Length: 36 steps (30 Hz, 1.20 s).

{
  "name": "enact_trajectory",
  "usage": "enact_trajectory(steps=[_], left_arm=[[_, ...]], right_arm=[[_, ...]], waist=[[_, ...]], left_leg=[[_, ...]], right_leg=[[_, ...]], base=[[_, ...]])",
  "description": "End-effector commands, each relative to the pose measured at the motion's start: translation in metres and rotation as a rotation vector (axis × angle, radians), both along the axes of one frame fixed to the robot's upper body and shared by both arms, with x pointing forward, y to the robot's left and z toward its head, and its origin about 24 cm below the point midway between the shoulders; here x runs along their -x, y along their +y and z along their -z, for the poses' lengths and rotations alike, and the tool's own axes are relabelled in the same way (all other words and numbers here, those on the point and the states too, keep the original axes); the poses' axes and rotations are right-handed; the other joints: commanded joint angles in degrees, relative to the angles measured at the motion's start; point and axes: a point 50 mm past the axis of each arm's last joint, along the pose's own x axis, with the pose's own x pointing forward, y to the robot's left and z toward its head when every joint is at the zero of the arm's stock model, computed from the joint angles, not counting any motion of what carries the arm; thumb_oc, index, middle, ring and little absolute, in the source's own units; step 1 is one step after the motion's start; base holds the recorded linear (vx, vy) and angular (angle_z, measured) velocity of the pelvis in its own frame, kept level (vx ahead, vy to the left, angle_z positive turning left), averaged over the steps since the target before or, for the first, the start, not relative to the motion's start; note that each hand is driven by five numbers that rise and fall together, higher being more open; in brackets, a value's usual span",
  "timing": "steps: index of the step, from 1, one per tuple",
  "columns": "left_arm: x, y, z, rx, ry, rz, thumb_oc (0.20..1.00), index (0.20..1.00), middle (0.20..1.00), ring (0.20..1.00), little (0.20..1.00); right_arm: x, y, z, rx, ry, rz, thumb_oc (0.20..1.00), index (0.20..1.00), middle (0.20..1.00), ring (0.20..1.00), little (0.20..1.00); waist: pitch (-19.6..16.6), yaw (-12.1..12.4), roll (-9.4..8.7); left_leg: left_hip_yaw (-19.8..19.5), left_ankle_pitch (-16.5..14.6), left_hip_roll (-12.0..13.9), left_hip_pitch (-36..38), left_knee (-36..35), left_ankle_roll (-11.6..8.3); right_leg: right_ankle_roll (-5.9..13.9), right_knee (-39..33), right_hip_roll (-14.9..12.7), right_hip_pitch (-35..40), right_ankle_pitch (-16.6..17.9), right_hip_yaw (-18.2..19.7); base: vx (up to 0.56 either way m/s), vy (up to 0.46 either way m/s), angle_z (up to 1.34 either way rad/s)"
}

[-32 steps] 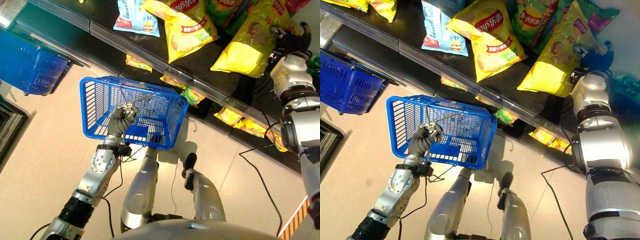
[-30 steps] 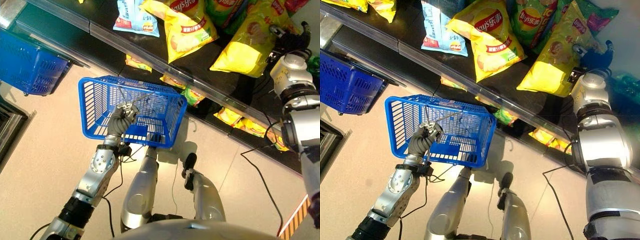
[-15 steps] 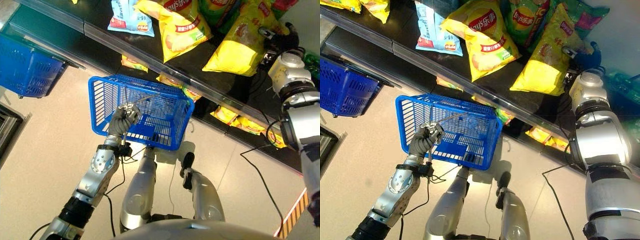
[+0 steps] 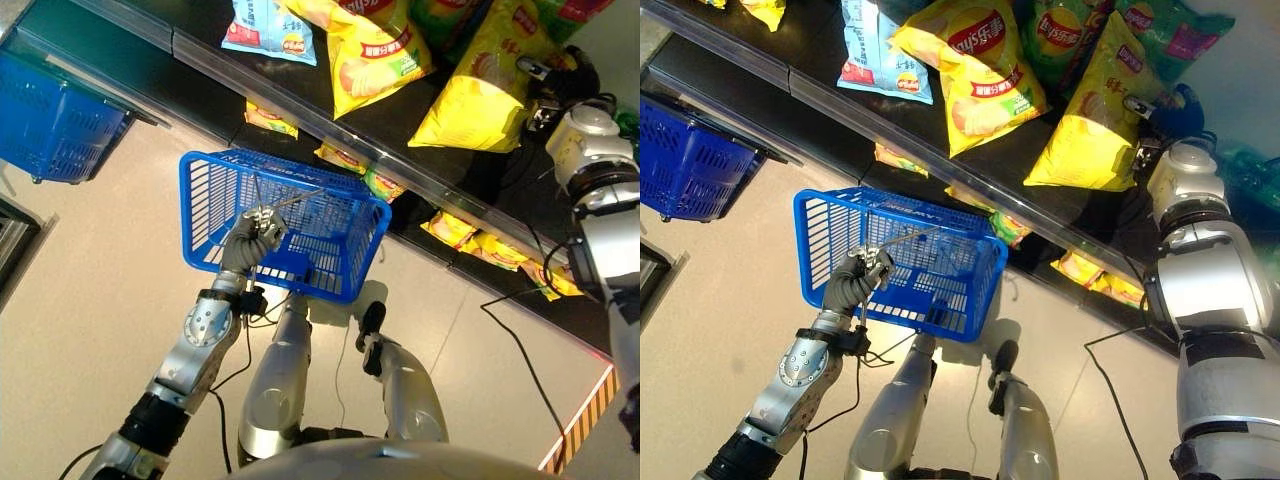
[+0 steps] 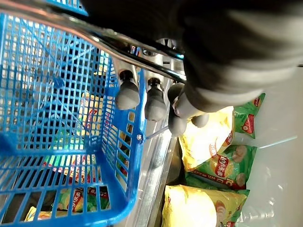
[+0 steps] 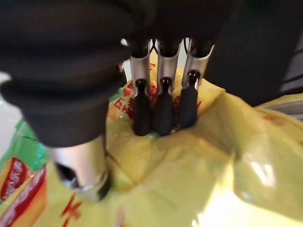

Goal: Pick up the snacks into the basket

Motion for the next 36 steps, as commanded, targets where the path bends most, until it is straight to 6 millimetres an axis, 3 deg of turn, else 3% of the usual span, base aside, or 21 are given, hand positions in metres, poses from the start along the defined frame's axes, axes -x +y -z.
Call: enact_trajectory(steps=[1, 9, 19, 23, 26, 28, 32, 36], left_arm=[[0.012, -0.016, -0.076, 0.112, -0.367, 0.119, 0.200, 0.200, 0.200, 0.200, 0.200], [0.011, -0.017, -0.080, 0.110, -0.384, 0.125, 0.200, 0.200, 0.200, 0.200, 0.200], [0.009, -0.017, -0.080, 0.116, -0.377, 0.117, 0.200, 0.200, 0.200, 0.200, 0.200], [0.008, -0.012, -0.082, 0.118, -0.392, 0.086, 0.200, 0.200, 0.200, 0.200, 0.200], [0.008, -0.003, -0.082, 0.112, -0.396, 0.039, 0.200, 0.200, 0.200, 0.200, 0.200], [0.009, 0.005, -0.081, 0.111, -0.396, -0.011, 0.200, 0.200, 0.200, 0.200, 0.200], [0.007, 0.009, -0.080, 0.110, -0.389, -0.019, 0.200, 0.200, 0.200, 0.200, 0.200], [0.008, 0.010, -0.083, 0.108, -0.397, -0.007, 0.200, 0.200, 0.200, 0.200, 0.200]], right_arm=[[0.003, -0.005, -0.015, 0.105, 0.021, 0.015, 0.200, 0.200, 0.200, 0.200, 0.200], [0.007, -0.014, -0.017, 0.067, -0.004, 0.048, 0.200, 0.200, 0.200, 0.200, 0.200], [0.007, -0.012, -0.025, 0.006, -0.085, 0.034, 0.200, 0.200, 0.200, 0.200, 0.200], [0.004, 0.006, -0.037, -0.052, -0.238, -0.069, 0.200, 0.200, 0.200, 0.200, 0.200], [0.006, 0.039, -0.037, -0.081, -0.388, -0.238, 0.200, 0.200, 0.200, 0.200, 0.200], [0.023, 0.062, -0.024, -0.128, -0.524, -0.354, 0.200, 0.200, 0.200, 0.200, 0.200], [0.064, 0.063, 0.016, -0.181, -0.614, -0.413, 0.200, 0.200, 0.200, 0.200, 0.200], [0.090, 0.066, 0.030, -0.194, -0.654, -0.478, 0.200, 0.200, 0.200, 0.200, 0.200]], waist=[[-0.2, 1.6, -1.33], [0.0, 1.4, -1.67], [0.2, 0.5, -1.77], [0.3, -0.5, -2.47], [0.0, -2.1, -3.42], [-0.4, -3.5, -3.66], [-2.6, -4.3, -4.14], [-5.0, -4.8, -4.46]], left_leg=[[2.8, -9.0, -0.9, 0.7, 5.4, -0.54], [3.1, -9.4, -1.0, 0.7, 5.6, -0.38], [3.7, -9.7, -1.0, 0.8, 5.9, -0.24], [4.0, -9.8, -0.7, 1.2, 6.0, -0.23], [4.5, -10.0, -0.3, 2.1, 5.9, -0.11], [5.0, -10.8, 0.1, 3.0, 6.2, 0.10], [4.9, -10.6, 0.0, 3.8, 5.6, 0.31], [5.2, -10.4, 0.5, 5.1, 4.5, 0.28]], right_leg=[[1.83, -5.3, -2.0, -2.3, 4.5, 3.9], [1.96, -5.7, -2.1, -2.0, 4.6, 3.9], [2.00, -5.6, -2.0, -2.0, 4.5, 4.6], [1.98, -5.5, -1.9, -1.8, 4.2, 5.1], [2.08, -5.6, -1.8, -1.3, 4.2, 5.7], [2.02, -5.4, -1.7, -0.5, 3.7, 6.1], [2.22, -6.5, -2.5, 1.1, 4.0, 5.5], [2.43, -7.8, -2.8, 2.6, 4.4, 5.3]], base=[[0.00, 0.000, 0.00], [0.00, 0.000, 0.00], [0.00, 0.000, 0.00], [0.00, 0.000, 0.00], [0.00, 0.007, -0.02], [0.02, 0.007, -0.13], [0.03, -0.033, -0.11], [0.02, -0.025, -0.03]])
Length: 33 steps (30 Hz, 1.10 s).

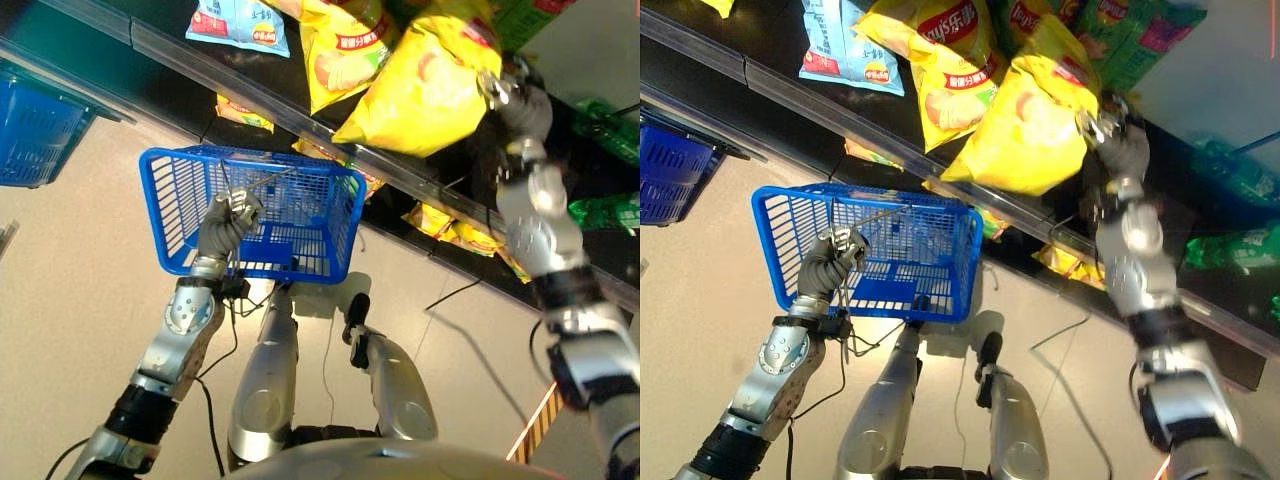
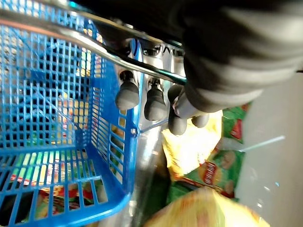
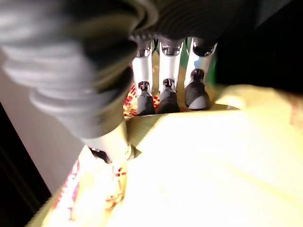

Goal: Pick up the snacks into the basket

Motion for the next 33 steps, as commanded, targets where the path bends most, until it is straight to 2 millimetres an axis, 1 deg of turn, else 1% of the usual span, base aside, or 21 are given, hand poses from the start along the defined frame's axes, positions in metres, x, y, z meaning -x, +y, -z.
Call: enact_trajectory(steps=[1, 6, 8, 9, 11, 15, 16, 18, 19, 20, 21, 22, 23, 24, 28, 29, 31, 33], left_arm=[[0.017, -0.012, -0.053, 0.090, -0.293, 0.094, 0.200, 0.200, 0.200, 0.200, 0.200], [0.020, -0.012, -0.052, 0.100, -0.274, 0.129, 0.200, 0.200, 0.200, 0.200, 0.200], [0.020, -0.012, -0.053, 0.100, -0.274, 0.140, 0.200, 0.200, 0.200, 0.200, 0.200], [0.020, -0.013, -0.055, 0.098, -0.280, 0.153, 0.200, 0.200, 0.200, 0.200, 0.200], [0.018, -0.019, -0.059, 0.097, -0.295, 0.182, 0.200, 0.200, 0.200, 0.200, 0.200], [0.009, -0.038, -0.069, 0.135, -0.322, 0.254, 0.200, 0.200, 0.200, 0.200, 0.200], [0.007, -0.046, -0.072, 0.158, -0.324, 0.280, 0.200, 0.200, 0.200, 0.200, 0.200], [0.002, -0.061, -0.075, 0.193, -0.322, 0.325, 0.200, 0.200, 0.200, 0.200, 0.200], [0.000, -0.064, -0.077, 0.202, -0.325, 0.328, 0.200, 0.200, 0.200, 0.200, 0.200], [0.000, -0.064, -0.077, 0.202, -0.325, 0.328, 0.200, 0.200, 0.200, 0.200, 0.200], [-0.002, -0.081, -0.079, 0.228, -0.323, 0.376, 0.200, 0.200, 0.200, 0.200, 0.200], [-0.004, -0.084, -0.081, 0.236, -0.326, 0.373, 0.200, 0.200, 0.200, 0.200, 0.200], [-0.004, -0.084, -0.081, 0.236, -0.326, 0.373, 0.200, 0.200, 0.200, 0.200, 0.200], [-0.005, -0.095, -0.082, 0.263, -0.319, 0.400, 0.200, 0.200, 0.200, 0.200, 0.200], [-0.005, -0.114, -0.090, 0.307, -0.326, 0.458, 0.200, 0.200, 0.200, 0.200, 0.200], [-0.006, -0.117, -0.092, 0.316, -0.330, 0.468, 0.200, 0.200, 0.200, 0.200, 0.200], [-0.005, -0.125, -0.098, 0.328, -0.346, 0.494, 0.200, 0.200, 0.200, 0.200, 0.200], [-0.005, -0.132, -0.102, 0.350, -0.348, 0.514, 0.200, 0.200, 0.200, 0.200, 0.200]], right_arm=[[0.008, -0.008, -0.033, 0.017, -0.179, -0.006, 0.200, 0.200, 0.200, 0.200, 0.200], [0.024, 0.007, -0.026, 0.062, -0.185, -0.136, 0.200, 0.200, 0.200, 0.200, 0.200], [0.028, 0.015, -0.017, 0.081, -0.154, -0.193, 0.200, 0.200, 0.200, 0.200, 0.200], [0.031, 0.021, -0.016, 0.105, -0.150, -0.231, 0.200, 0.200, 0.200, 0.200, 0.200], [0.032, 0.032, -0.008, 0.109, -0.116, -0.302, 0.200, 0.200, 0.200, 0.200, 0.200], [0.030, 0.059, 0.015, 0.082, -0.025, -0.431, 0.200, 0.200, 0.200, 0.200, 0.200], [0.030, 0.069, 0.020, 0.070, -0.005, -0.473, 0.200, 0.200, 0.200, 0.200, 0.200], [0.026, 0.090, 0.036, 0.054, 0.065, -0.533, 0.200, 0.200, 0.200, 0.200, 0.200], [0.025, 0.097, 0.038, 0.045, 0.073, -0.547, 0.200, 0.200, 0.200, 0.200, 0.200], [0.024, 0.097, 0.038, 0.045, 0.072, -0.547, 0.200, 0.200, 0.200, 0.200, 0.200], [0.018, 0.123, 0.053, 0.023, 0.147, -0.600, 0.200, 0.200, 0.200, 0.200, 0.200], [0.016, 0.129, 0.054, 0.023, 0.153, -0.603, 0.200, 0.200, 0.200, 0.200, 0.200], [0.016, 0.129, 0.054, 0.023, 0.153, -0.603, 0.200, 0.200, 0.200, 0.200, 0.200], [0.009, 0.146, 0.061, 0.029, 0.199, -0.624, 0.200, 0.200, 0.200, 0.200, 0.200], [0.000, 0.171, 0.073, 0.042, 0.268, -0.633, 0.200, 0.200, 0.200, 0.200, 0.200], [-0.002, 0.176, 0.079, 0.047, 0.294, -0.634, 0.200, 0.200, 0.200, 0.200, 0.200], [-0.004, 0.184, 0.084, 0.087, 0.321, -0.633, 0.200, 0.200, 0.200, 0.200, 0.200], [-0.007, 0.190, 0.093, 0.089, 0.366, -0.625, 0.200, 0.200, 0.200, 0.200, 0.200]], waist=[[-7.5, -1.4, -0.62], [-10.2, -2.2, -0.79], [-10.7, -2.4, -0.83], [-10.8, -2.5, -0.84], [-10.8, -2.5, -0.90], [-9.4, -2.3, -0.96], [-8.7, -2.1, -0.86], [-7.5, -1.5, -0.58], [-7.2, -1.2, -0.44], [-7.1, -1.2, -0.45], [-6.0, -0.2, -0.08], [-5.5, 0.0, -0.01], [-5.5, 0.0, -0.01], [-4.3, 0.9, 0.13], [-2.4, 2.2, 0.55], [-2.0, 2.5, 0.64], [-1.4, 2.8, 0.83], [-0.9, 3.1, 1.08]], left_leg=[[3.1, -10.0, 0.0, 1.8, 6.3, 0.13], [3.6, -10.0, 0.4, 4.0, 5.0, 0.18], [3.8, -9.9, 0.4, 4.2, 4.7, 0.17], [4.0, -9.8, 0.4, 4.1, 4.8, 0.13], [4.0, -9.6, 0.5, 3.7, 4.9, 0.04], [3.8, -8.8, 0.3, 2.3, 5.1, -0.23], [3.8, -8.5, 0.3, 1.9, 5.0, -0.33], [3.4, -8.0, 0.2, 1.2, 4.8, -0.47], [3.4, -7.8, 0.2, 1.0, 4.8, -0.49], [3.4, -7.8, 0.2, 1.0, 4.8, -0.49], [3.1, -7.4, 0.1, 0.5, 4.7, -0.55], [3.1, -7.4, 0.1, 0.4, 4.6, -0.60], [3.1, -7.4, 0.1, 0.4, 4.6, -0.60], [2.9, -7.3, -0.2, 0.0, 4.8, -0.65], [2.4, -7.0, -0.5, -0.9, 5.1, -0.80], [2.2, -6.9, -0.5, -1.1, 5.1, -0.83], [2.1, -6.9, -0.7, -1.4, 5.1, -0.85], [1.9, -6.9, -0.9, -1.7, 5.3, -0.79]], right_leg=[[2.39, -6.7, -2.6, 0.2, 4.6, 2.7], [2.71, -8.1, -2.7, 2.1, 4.9, 3.1], [2.80, -8.4, -2.8, 2.4, 5.1, 3.3], [2.85, -8.3, -2.8, 2.2, 5.2, 3.3], [2.91, -8.2, -2.8, 1.7, 5.5, 3.4], [2.89, -8.0, -2.9, 0.5, 5.9, 3.2], [2.86, -7.8, -2.9, 0.0, 5.9, 3.0], [2.79, -7.4, -2.9, -0.6, 5.9, 2.7], [2.72, -7.4, -2.9, -0.8, 5.8, 2.6], [2.72, -7.3, -2.9, -0.8, 5.8, 2.6], [2.66, -7.0, -3.0, -1.1, 5.7, 2.1], [2.62, -6.8, -3.0, -1.2, 5.7, 2.1], [2.62, -6.8, -3.0, -1.2, 5.7, 2.1], [2.51, -6.6, -3.0, -1.4, 5.7, 1.8], [2.34, -5.9, -3.3, -2.0, 5.5, 1.3], [2.34, -5.7, -3.3, -2.2, 5.5, 1.3], [2.32, -5.5, -3.5, -2.4, 5.5, 1.0], [2.34, -5.3, -3.7, -2.6, 5.5, 0.8]], base=[[0.03, -0.023, -0.11], [0.04, -0.007, -0.10], [0.01, -0.001, -0.03], [0.00, 0.000, 0.00], [0.00, 0.000, 0.00], [-0.05, -0.021, 0.02], [-0.06, -0.027, 0.08], [-0.06, -0.028, 0.11], [-0.03, -0.012, 0.09], [-0.04, -0.014, 0.06], [-0.04, -0.015, 0.02], [-0.04, -0.015, 0.01], [-0.05, -0.015, 0.03], [-0.05, -0.025, 0.04], [-0.04, -0.029, 0.11], [-0.03, -0.016, 0.12], [-0.03, -0.010, 0.09], [-0.03, -0.006, 0.11]])
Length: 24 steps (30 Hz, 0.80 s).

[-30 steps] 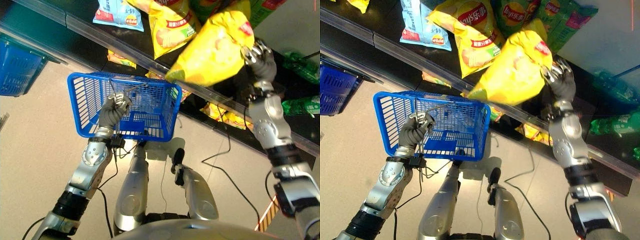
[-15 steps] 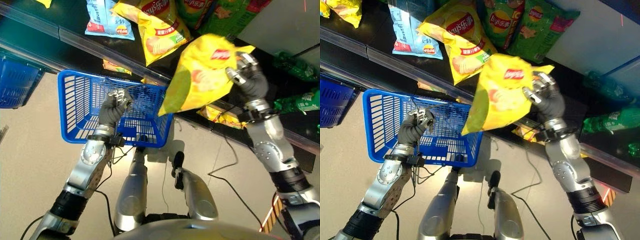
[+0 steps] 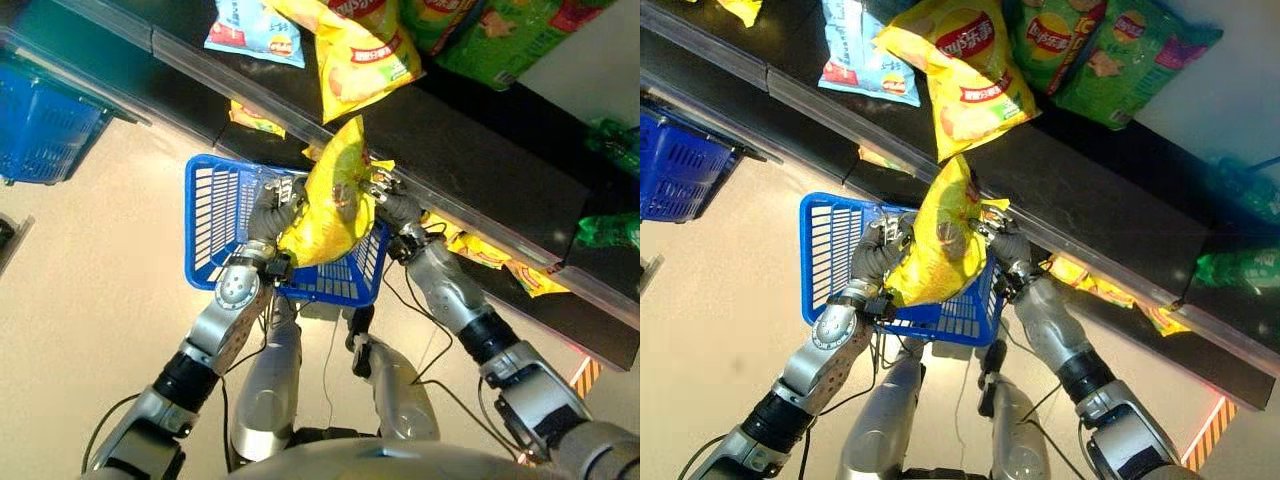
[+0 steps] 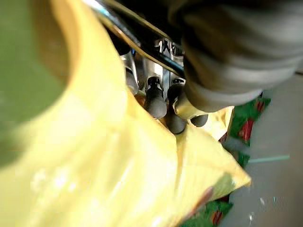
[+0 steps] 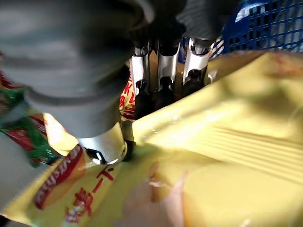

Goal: Pick up the snacks into the basket

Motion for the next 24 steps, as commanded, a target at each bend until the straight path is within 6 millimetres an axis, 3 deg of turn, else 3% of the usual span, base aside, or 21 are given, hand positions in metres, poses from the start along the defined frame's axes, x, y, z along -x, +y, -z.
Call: enact_trajectory(steps=[1, 7, 8, 10, 15, 24], left_arm=[[0.022, -0.075, -0.110, 0.254, -0.468, 0.338, 0.200, 0.200, 0.200, 0.200, 0.200], [0.027, -0.087, -0.122, 0.289, -0.496, 0.398, 0.200, 0.200, 0.200, 0.200, 0.200], [0.027, -0.095, -0.131, 0.290, -0.520, 0.415, 0.200, 0.200, 0.200, 0.200, 0.200], [0.025, -0.097, -0.135, 0.292, -0.528, 0.411, 0.200, 0.200, 0.200, 0.200, 0.200], [0.031, -0.101, -0.149, 0.295, -0.587, 0.430, 0.200, 0.200, 0.200, 0.200, 0.200], [0.037, -0.102, -0.159, 0.324, -0.623, 0.445, 0.200, 0.200, 0.200, 0.200, 0.200]], right_arm=[[0.007, 0.066, -0.006, 0.052, -0.035, -0.197, 0.200, 0.200, 0.200, 0.200, 0.200], [-0.011, 0.073, 0.010, 0.192, 0.047, -0.125, 0.200, 0.200, 0.200, 0.200, 0.200], [-0.019, 0.095, -0.013, 0.221, -0.011, -0.144, 0.200, 0.200, 0.200, 0.200, 0.200], [-0.024, 0.100, -0.018, 0.269, -0.023, -0.144, 0.200, 0.200, 0.200, 0.200, 0.200], [-0.037, 0.088, -0.005, 0.453, 0.027, -0.110, 0.200, 0.200, 0.200, 0.200, 0.200], [-0.036, 0.086, 0.007, 0.695, -0.009, -0.161, 0.200, 0.200, 0.200, 0.200, 0.200]], waist=[[0.7, 0.8, -0.19], [2.1, 1.8, 0.79], [2.4, 2.0, 1.03], [2.5, 2.0, 1.26], [2.6, 2.3, 1.84], [2.6, 1.9, 1.86]], left_leg=[[3.6, -7.2, -0.2, -0.1, 5.5, -0.74], [3.8, -7.3, -0.5, -0.7, 5.9, -0.56], [4.0, -7.3, -0.6, -0.8, 5.9, -0.71], [4.0, -7.3, -0.7, -0.9, 5.8, -0.72], [3.8, -7.2, -1.0, -1.9, 5.8, -0.72], [4.0, -7.3, -1.3, -3.6, 6.2, -0.40]], right_leg=[[2.12, -3.4, -3.7, -2.6, 5.2, 2.9], [2.04, -2.7, -4.0, -3.7, 5.6, 2.8], [2.04, -2.7, -4.0, -3.8, 5.6, 2.8], [2.04, -2.6, -4.2, -4.1, 5.6, 2.6], [2.14, -2.4, -4.4, -4.9, 5.9, 2.4], [2.12, -2.2, -4.4, -6.9, 6.0, 2.7]], base=[[-0.03, 0.003, 0.10], [-0.02, 0.006, 0.03], [-0.01, 0.015, 0.06], [0.00, 0.009, 0.03], [0.01, -0.008, 0.09], [0.00, 0.002, 0.07]])
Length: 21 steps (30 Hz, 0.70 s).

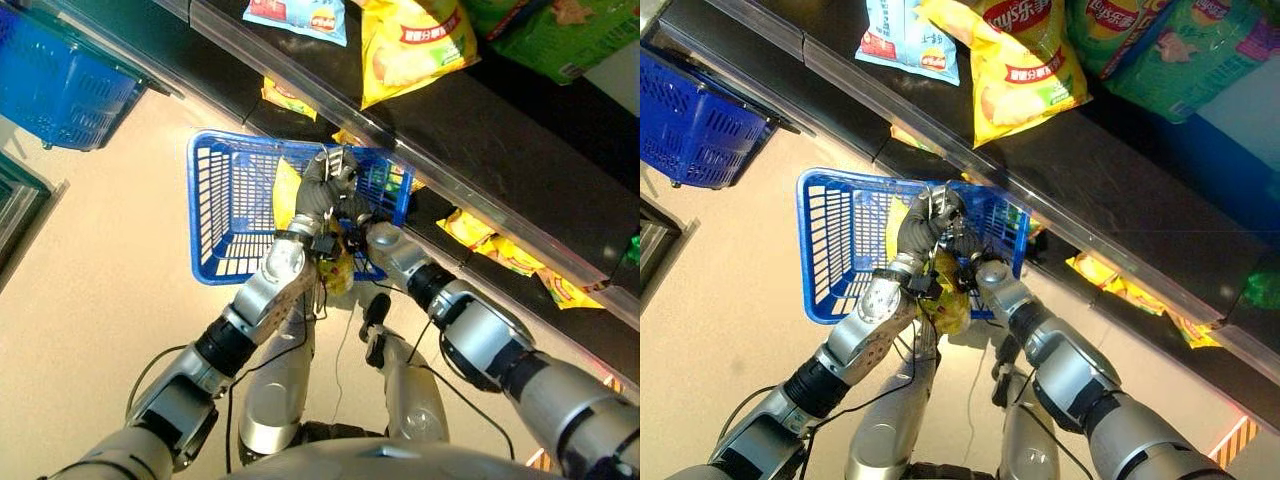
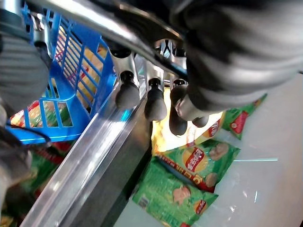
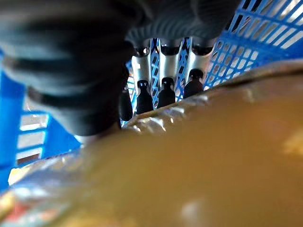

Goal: Pick up the snacks into the basket

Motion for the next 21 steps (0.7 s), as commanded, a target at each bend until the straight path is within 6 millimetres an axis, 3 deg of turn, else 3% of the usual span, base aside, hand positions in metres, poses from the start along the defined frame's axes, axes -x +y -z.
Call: enact_trajectory(steps=[1, 5, 8, 9, 10, 14, 20, 21], left_arm=[[0.044, -0.034, -0.123, 0.274, -0.537, 0.248, 0.200, 0.200, 0.200, 0.200, 0.200], [0.045, -0.034, -0.122, 0.277, -0.527, 0.261, 0.200, 0.200, 0.200, 0.200, 0.200], [0.045, -0.032, -0.120, 0.284, -0.514, 0.268, 0.200, 0.200, 0.200, 0.200, 0.200], [0.046, -0.033, -0.120, 0.281, -0.511, 0.272, 0.200, 0.200, 0.200, 0.200, 0.200], [0.046, -0.033, -0.120, 0.277, -0.511, 0.278, 0.200, 0.200, 0.200, 0.200, 0.200], [0.047, -0.033, -0.120, 0.275, -0.520, 0.283, 0.200, 0.200, 0.200, 0.200, 0.200], [0.040, -0.021, -0.110, 0.235, -0.499, 0.231, 0.200, 0.200, 0.200, 0.200, 0.200], [0.036, -0.015, -0.102, 0.226, -0.468, 0.207, 0.200, 0.200, 0.200, 0.200, 0.200]], right_arm=[[0.005, 0.033, -0.017, 0.059, -0.087, -0.149, 0.200, 0.200, 0.200, 0.200, 0.200], [0.000, 0.030, -0.022, 0.053, -0.099, -0.119, 0.200, 0.200, 0.200, 0.200, 0.200], [-0.011, 0.010, -0.029, 0.107, -0.127, -0.051, 0.200, 0.200, 0.200, 0.200, 0.200], [-0.018, -0.006, -0.031, 0.140, -0.126, 0.006, 1.000, 1.000, 1.000, 1.000, 1.000], [-0.025, -0.018, -0.039, 0.190, -0.145, 0.043, 1.000, 1.000, 1.000, 1.000, 1.000], [-0.027, -0.024, -0.042, 0.244, -0.170, 0.039, 1.000, 1.000, 1.000, 1.000, 1.000], [-0.038, -0.045, -0.075, 0.291, -0.298, 0.098, 1.000, 1.000, 1.000, 1.000, 1.000], [-0.039, -0.061, -0.084, 0.274, -0.332, 0.147, 1.000, 1.000, 1.000, 1.000, 1.000]], waist=[[0.8, 0.6, -0.79], [0.8, 0.5, -0.66], [0.8, 0.3, -0.48], [0.8, 0.3, -0.38], [0.8, 0.5, -0.22], [0.8, 0.1, -0.39], [0.7, 0.1, -1.06], [-0.4, -0.1, -1.38]], left_leg=[[6.0, -8.0, 0.3, -0.3, 5.2, -0.64], [6.1, -7.8, 0.3, -0.6, 5.0, -0.57], [6.1, -7.7, 0.1, -0.6, 4.8, -0.45], [6.0, -7.8, 0.1, -0.6, 4.9, -0.42], [6.0, -8.0, 0.1, -0.3, 4.9, -0.46], [5.8, -7.8, 0.0, -0.2, 4.9, -0.46], [6.0, -8.3, 0.3, 2.1, 5.1, -0.30], [6.1, -8.5, 0.4, 2.8, 5.0, -0.20]], right_leg=[[1.46, -6.2, -2.9, -3.4, 8.3, 3.1], [1.43, -6.2, -3.0, -4.0, 8.4, 3.2], [1.46, -6.0, -3.0, -4.2, 8.3, 3.0], [1.47, -6.0, -3.0, -4.1, 8.4, 3.0], [1.46, -6.0, -2.9, -3.9, 8.2, 3.0], [1.57, -5.9, -3.1, -3.8, 8.2, 2.9], [1.81, -6.3, -3.0, -1.5, 8.2, 3.2], [1.91, -6.8, -3.0, -0.7, 8.3, 3.3]], base=[[0.00, 0.000, 0.00], [0.00, 0.000, 0.00], [0.00, 0.000, 0.00], [0.00, 0.000, 0.00], [0.00, 0.000, 0.00], [0.00, 0.000, 0.00], [0.00, 0.000, 0.00], [0.00, 0.000, 0.00]])
